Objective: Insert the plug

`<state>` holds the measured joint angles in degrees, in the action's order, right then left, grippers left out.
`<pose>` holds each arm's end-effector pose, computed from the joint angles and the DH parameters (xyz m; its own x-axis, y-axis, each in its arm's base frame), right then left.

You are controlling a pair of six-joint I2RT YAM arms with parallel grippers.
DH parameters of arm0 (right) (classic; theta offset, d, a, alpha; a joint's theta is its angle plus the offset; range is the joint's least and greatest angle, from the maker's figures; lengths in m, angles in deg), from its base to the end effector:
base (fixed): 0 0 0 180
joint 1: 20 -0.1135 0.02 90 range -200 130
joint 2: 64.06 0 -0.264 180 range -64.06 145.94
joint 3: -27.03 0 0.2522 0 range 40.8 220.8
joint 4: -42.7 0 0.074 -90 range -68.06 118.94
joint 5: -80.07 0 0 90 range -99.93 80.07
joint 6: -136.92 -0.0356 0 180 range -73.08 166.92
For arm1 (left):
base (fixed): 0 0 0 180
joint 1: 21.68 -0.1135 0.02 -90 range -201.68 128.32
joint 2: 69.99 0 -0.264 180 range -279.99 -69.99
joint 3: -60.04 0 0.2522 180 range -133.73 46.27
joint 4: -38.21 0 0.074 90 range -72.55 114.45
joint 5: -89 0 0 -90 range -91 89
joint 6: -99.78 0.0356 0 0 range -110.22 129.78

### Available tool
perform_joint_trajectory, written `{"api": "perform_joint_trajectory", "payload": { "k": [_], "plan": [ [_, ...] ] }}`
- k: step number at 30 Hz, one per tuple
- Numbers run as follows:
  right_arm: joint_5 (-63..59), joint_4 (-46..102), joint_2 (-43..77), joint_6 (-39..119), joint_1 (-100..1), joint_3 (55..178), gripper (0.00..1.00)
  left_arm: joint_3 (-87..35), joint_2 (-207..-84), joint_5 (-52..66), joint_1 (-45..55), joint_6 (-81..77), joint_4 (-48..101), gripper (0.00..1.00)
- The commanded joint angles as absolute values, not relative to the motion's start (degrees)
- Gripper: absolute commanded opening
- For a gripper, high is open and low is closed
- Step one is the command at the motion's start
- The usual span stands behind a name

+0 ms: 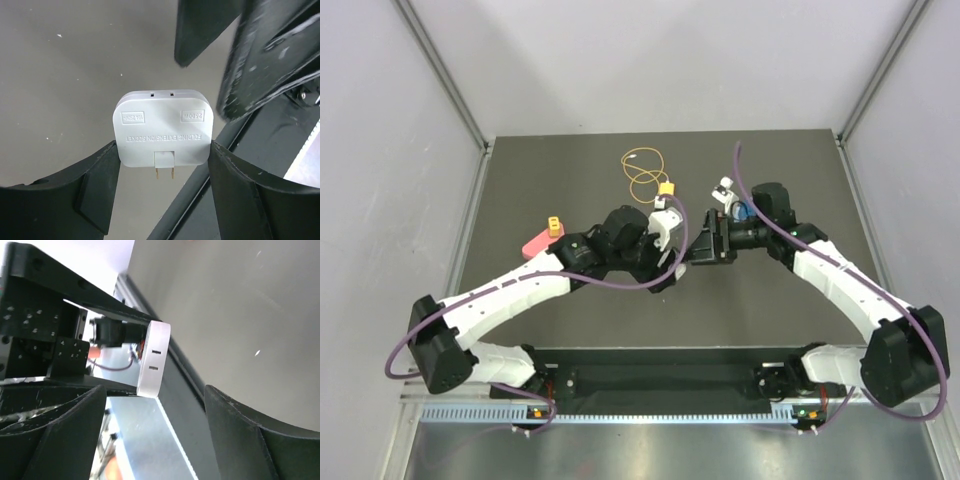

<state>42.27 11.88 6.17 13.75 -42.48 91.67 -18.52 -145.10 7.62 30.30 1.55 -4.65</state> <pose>0.2284 0.1250 0.2805 -0.9088 -0.0131 -0.4170 -0.3879 0.3947 0.8329 0.1734 -0.2304 0.3145 -0.5087 0.4209 -0.7510 0.7855 0.5840 -0.2048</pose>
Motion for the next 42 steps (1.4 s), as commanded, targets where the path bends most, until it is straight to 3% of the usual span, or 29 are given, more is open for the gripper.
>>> {"api": "perform_joint_trajectory", "payload": {
  "k": [1, 10, 14, 16, 20, 24, 28, 30, 33, 36, 42],
  "plan": [
    [44.47, 8.82, 8.00, 15.01, -44.43, 95.81, 0.77, -21.31, -142.94, 9.72, 31.49, 5.46, -6.75, 0.00],
    [46.67, 2.58, 14.51, 18.18, -50.14, 100.47, 0.59, -18.68, -139.07, 12.98, 33.33, 7.67, -6.05, 0.00],
    [46.93, 1.17, 16.00, 18.80, -52.16, 101.00, 0.56, -18.50, -138.63, 13.15, 34.04, 8.37, -6.40, 0.00],
    [46.85, 1.26, 16.18, 18.62, -53.13, 101.52, 0.46, -18.33, -138.71, 13.15, 34.13, 8.72, -6.58, 0.00],
    [47.81, 1.96, 17.15, 17.66, -54.10, 101.70, 0.35, -18.41, -138.89, 13.06, 34.39, 9.07, -7.45, 0.00],
    [50.09, 3.80, 16.89, 16.16, -54.98, 100.74, 0.36, -18.24, -138.80, 12.54, 34.57, 9.25, -8.16, 0.00],
    [51.24, 4.95, 16.10, 14.76, -55.68, 100.30, 0.53, -18.15, -138.37, 12.10, 34.74, 9.25, -8.86, 0.00],
    [51.94, 5.21, 15.92, 13.88, -55.77, 100.47, 0.51, -17.97, -138.45, 12.18, 34.92, 9.25, -9.04, 0.00],
    [52.12, 5.13, 15.74, 13.61, -56.12, 100.91, 0.40, -17.89, -138.45, 11.57, 35.09, 10.74, -9.39, 0.00],
    [51.94, 5.04, 16.00, 13.35, -56.21, 101.00, 0.47, -17.54, -137.84, 11.57, 35.09, 10.66, -8.87, 0.00],
    [51.59, 5.04, 17.15, 13.17, -56.82, 101.00, 0.48, -17.45, -137.57, 11.39, 35.09, 10.74, -8.42, 0.00]
  ]
}}
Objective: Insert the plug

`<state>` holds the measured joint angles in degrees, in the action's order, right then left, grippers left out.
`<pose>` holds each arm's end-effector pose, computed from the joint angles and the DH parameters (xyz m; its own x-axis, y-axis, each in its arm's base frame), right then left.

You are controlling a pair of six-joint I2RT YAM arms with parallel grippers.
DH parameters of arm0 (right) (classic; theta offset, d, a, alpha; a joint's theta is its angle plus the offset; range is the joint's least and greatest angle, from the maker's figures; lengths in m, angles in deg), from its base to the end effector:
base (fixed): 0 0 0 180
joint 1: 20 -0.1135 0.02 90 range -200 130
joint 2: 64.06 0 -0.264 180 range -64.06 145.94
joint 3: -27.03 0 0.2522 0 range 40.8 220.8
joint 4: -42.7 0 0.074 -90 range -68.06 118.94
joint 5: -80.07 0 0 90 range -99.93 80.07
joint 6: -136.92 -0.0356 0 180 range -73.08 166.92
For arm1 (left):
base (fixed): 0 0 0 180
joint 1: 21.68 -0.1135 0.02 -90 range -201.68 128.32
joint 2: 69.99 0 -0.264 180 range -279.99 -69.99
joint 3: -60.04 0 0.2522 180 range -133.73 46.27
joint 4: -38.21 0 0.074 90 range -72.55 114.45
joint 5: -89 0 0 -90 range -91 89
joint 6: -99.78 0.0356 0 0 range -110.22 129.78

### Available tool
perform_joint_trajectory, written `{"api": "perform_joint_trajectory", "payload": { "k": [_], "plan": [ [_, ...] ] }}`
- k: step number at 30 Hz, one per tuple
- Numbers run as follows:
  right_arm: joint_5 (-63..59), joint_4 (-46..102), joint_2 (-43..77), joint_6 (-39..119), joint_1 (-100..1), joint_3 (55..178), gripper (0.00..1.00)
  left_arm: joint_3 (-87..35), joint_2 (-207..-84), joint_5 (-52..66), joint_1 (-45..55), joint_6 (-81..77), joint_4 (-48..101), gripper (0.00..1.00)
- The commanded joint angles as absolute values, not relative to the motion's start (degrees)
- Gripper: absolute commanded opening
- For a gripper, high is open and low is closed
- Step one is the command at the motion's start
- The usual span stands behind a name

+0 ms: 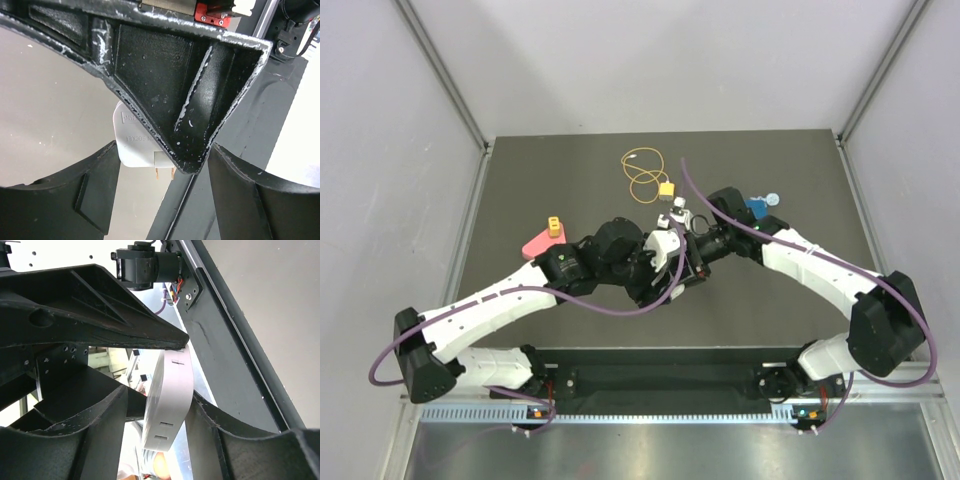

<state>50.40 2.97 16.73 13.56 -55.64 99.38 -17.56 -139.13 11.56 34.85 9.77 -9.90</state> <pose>0.2163 0.1931 0.2688 -0.9234 -0.3271 -0.2010 -0.3013 0.2927 0.9075 0.1365 -0.2205 0.3279 -0.3521 0.5322 -0.7699 0.9065 0.3987 -0.1389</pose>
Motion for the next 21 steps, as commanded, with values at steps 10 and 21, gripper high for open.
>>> {"api": "perform_joint_trajectory", "payload": {
  "k": [10, 21],
  "plan": [
    [49.57, 9.41, 17.06, 11.51, -57.62, 99.95, 0.12, -17.01, -137.22, 11.48, 35.18, 10.31, -7.55, 0.00],
    [38.50, 13.47, 12.58, 13.70, -53.06, 96.43, 0.00, -17.01, -136.70, -0.53, 35.09, -0.57, -7.55, 0.75]
  ]
}}
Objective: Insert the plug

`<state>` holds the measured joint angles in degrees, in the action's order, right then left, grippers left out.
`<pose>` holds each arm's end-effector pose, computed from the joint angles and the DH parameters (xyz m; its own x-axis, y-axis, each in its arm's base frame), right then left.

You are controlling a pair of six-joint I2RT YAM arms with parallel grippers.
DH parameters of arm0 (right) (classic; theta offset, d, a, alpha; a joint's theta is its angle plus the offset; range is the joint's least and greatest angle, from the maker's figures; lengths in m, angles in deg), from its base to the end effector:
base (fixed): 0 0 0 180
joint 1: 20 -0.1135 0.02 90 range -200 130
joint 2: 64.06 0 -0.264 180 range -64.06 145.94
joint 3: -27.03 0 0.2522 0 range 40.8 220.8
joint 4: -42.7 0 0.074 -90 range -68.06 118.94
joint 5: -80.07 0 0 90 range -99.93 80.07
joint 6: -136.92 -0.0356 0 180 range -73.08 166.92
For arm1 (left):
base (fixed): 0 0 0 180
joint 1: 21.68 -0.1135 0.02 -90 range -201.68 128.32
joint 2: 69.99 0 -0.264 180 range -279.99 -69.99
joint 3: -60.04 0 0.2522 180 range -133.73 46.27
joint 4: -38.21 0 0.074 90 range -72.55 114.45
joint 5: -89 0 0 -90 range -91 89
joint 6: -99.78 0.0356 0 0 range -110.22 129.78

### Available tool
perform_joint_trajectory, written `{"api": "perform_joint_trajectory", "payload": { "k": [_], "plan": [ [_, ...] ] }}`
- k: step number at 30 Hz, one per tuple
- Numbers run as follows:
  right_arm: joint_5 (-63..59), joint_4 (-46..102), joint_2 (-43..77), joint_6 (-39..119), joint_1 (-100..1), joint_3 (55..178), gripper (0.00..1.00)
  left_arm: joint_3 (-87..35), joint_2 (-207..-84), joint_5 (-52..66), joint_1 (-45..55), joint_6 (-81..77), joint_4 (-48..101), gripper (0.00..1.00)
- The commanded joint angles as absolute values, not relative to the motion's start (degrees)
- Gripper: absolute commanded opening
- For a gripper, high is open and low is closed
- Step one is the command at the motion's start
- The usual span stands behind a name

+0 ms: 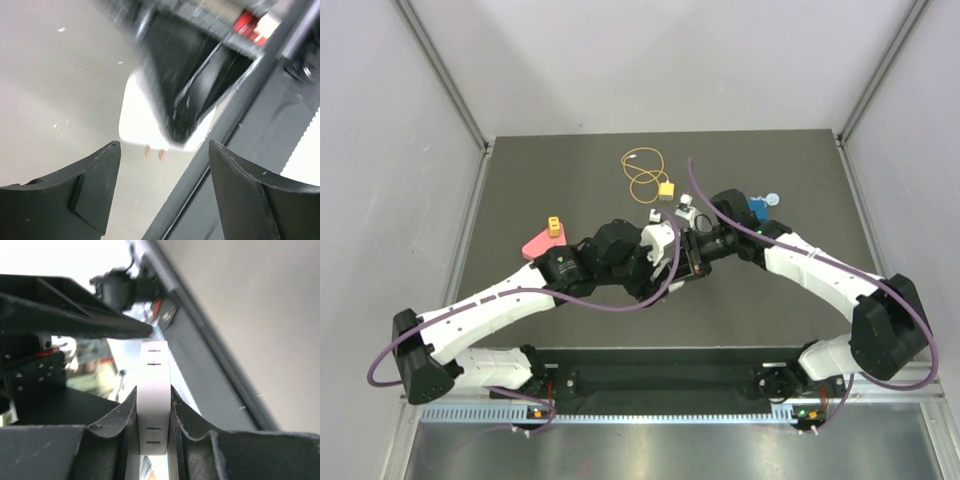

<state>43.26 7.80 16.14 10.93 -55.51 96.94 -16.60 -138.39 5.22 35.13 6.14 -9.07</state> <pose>0.2198 0.1919 0.2610 -0.9417 -0.2394 -0.2365 -0.3139 0.3716 0.8737 0.1377 -0.2175 0.3262 -0.3998 0.4960 -0.7708 0.8543 0.5063 -0.1174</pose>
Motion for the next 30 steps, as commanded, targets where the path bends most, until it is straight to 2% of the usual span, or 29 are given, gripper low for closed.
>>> {"api": "perform_joint_trajectory", "payload": {
  "k": [1, 8, 10, 11, 16, 18, 21, 24, 28, 30],
  "plan": [
    [38.50, 14.52, 11.88, 13.44, -50.96, 95.13, 0.00, -16.83, -136.26, -4.04, 35.09, -1.46, -7.54, 0.75],
    [39.46, 19.10, 8.45, 12.55, -42.59, 92.30, 0.00, -19.99, -138.80, -13.11, 33.16, -10.25, -10.18, 0.75],
    [38.50, 17.96, 7.57, 13.78, -40.93, 92.12, 0.00, -21.75, -139.50, -16.11, 28.70, -14.81, -11.75, 0.75],
    [37.54, 17.52, 7.05, 14.31, -40.57, 92.04, 0.00, -22.10, -139.51, -15.86, 26.07, -16.40, -11.94, 0.75],
    [34.90, 14.62, 2.66, 17.56, -39.78, 91.51, 0.00, -24.21, -138.98, -16.99, -1.69, -33.44, -15.89, 0.83],
    [33.40, 14.27, 1.25, 18.35, -39.78, 90.55, 0.00, -23.25, -139.50, -16.73, -11.34, -38.29, -14.76, 0.82],
    [33.04, 14.09, -0.69, 18.62, -39.69, 89.58, 0.00, -24.03, -143.26, -18.56, -19.80, -37.07, -14.48, 0.80],
    [34.36, 14.18, -1.83, 18.44, -39.69, 89.31, 0.00, -24.04, -148.71, -20.61, -27.18, -35.57, -16.68, 0.84],
    [34.71, 14.09, -3.33, 18.44, -39.78, 89.57, 0.00, -20.71, -154.00, -10.68, -35.91, -34.87, -14.15, 0.84],
    [35.15, 13.65, -3.59, 18.62, -39.69, 90.27, 0.00, -18.78, -156.10, -6.21, -37.58, -33.29, -10.12, 0.79]
  ]
}}
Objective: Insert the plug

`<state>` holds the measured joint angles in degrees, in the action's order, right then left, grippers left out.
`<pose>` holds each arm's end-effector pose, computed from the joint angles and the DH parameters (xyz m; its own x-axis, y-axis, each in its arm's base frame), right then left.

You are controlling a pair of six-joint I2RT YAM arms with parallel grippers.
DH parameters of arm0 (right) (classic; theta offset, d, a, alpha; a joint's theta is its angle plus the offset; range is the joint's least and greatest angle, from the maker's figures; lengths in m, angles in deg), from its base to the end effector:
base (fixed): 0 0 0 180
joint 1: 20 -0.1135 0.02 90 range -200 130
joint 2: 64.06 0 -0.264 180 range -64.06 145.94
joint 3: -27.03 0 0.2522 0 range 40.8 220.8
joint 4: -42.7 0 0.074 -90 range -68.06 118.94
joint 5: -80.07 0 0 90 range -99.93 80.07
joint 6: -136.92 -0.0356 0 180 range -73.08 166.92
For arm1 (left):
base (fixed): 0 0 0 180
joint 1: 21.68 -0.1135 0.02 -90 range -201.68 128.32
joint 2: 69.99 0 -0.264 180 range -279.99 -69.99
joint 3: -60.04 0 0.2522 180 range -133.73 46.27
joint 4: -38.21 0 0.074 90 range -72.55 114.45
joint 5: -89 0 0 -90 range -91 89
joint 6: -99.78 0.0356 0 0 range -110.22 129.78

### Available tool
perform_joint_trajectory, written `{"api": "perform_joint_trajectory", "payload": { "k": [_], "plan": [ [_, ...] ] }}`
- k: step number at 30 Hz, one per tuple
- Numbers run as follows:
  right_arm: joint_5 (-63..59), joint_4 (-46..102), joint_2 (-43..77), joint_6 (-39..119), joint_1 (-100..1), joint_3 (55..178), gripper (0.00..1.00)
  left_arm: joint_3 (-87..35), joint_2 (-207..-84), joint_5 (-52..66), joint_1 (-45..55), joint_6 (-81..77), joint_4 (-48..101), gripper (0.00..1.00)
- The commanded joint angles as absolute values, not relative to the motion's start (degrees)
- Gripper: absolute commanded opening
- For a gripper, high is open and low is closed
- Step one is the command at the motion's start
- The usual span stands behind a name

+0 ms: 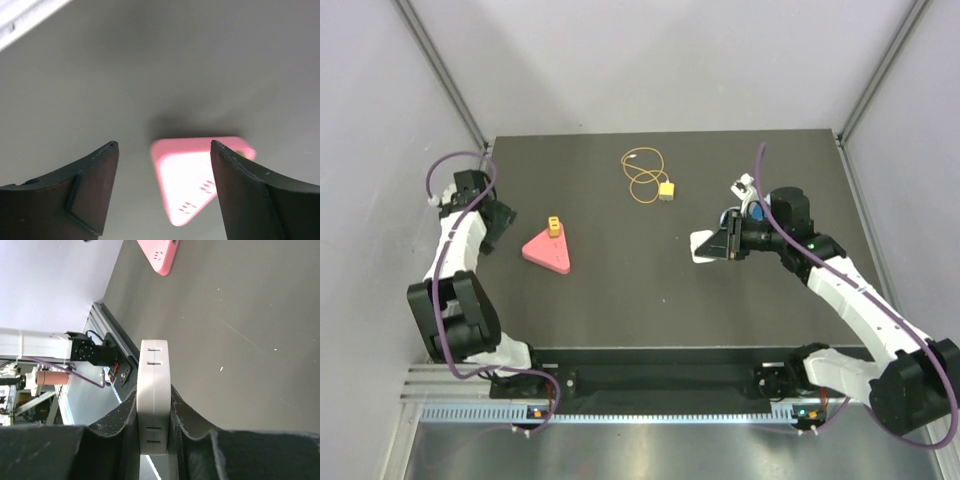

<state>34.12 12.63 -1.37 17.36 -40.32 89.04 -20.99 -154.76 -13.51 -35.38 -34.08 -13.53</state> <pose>0.2133 0.1054 0.2942 -0.8166 0.0757 -0.5722 -0.4680 0.4934 0.7332 0.2986 0.0807 0.2703 -0.3343 -0.7778 -0.5323 -0.8074 0.5277 -0.2640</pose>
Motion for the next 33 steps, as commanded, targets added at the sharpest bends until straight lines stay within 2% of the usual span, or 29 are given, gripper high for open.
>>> {"api": "perform_joint_trajectory", "payload": {
  "k": [1, 3, 7, 11, 13, 18, 25, 33],
  "plan": [
    [35.16, 13.65, -3.68, 18.79, -39.77, 90.54, 0.00, -18.50, -156.64, -4.36, -37.68, -32.68, -8.88, 0.77],
    [35.16, 13.30, -3.68, 19.15, -39.69, 91.07, 0.00, -19.02, -159.00, 1.42, -37.68, -29.96, -8.07, 0.76],
    [34.80, 12.68, -3.68, 19.67, -39.69, 91.51, 0.00, -18.42, -160.78, 5.14, -37.68, -26.79, -6.94, 0.75],
    [34.72, 13.21, -4.21, 19.41, -39.69, 90.81, 0.00, -14.81, -161.30, 4.45, -37.68, -25.64, -5.09, 0.72],
    [34.72, 13.12, -4.47, 19.32, -39.69, 90.54, 0.00, -14.20, -162.00, 3.84, -37.59, -25.38, -5.26, 0.64],
    [34.02, 11.90, -5.53, 19.67, -39.77, 90.63, 0.00, -10.16, -160.51, 2.78, -37.50, -25.73, -3.16, 0.59],
    [29.80, 8.83, -6.49, 21.08, -39.69, 91.33, 0.00, -4.97, -159.55, 7.52, -35.40, -26.26, 2.02, 0.56],
    [24.53, 5.13, -7.37, 22.40, -39.86, 93.70, 0.00, -3.21, -160.95, 10.60, -28.11, -27.48, 5.29, 0.51]
  ]
}}
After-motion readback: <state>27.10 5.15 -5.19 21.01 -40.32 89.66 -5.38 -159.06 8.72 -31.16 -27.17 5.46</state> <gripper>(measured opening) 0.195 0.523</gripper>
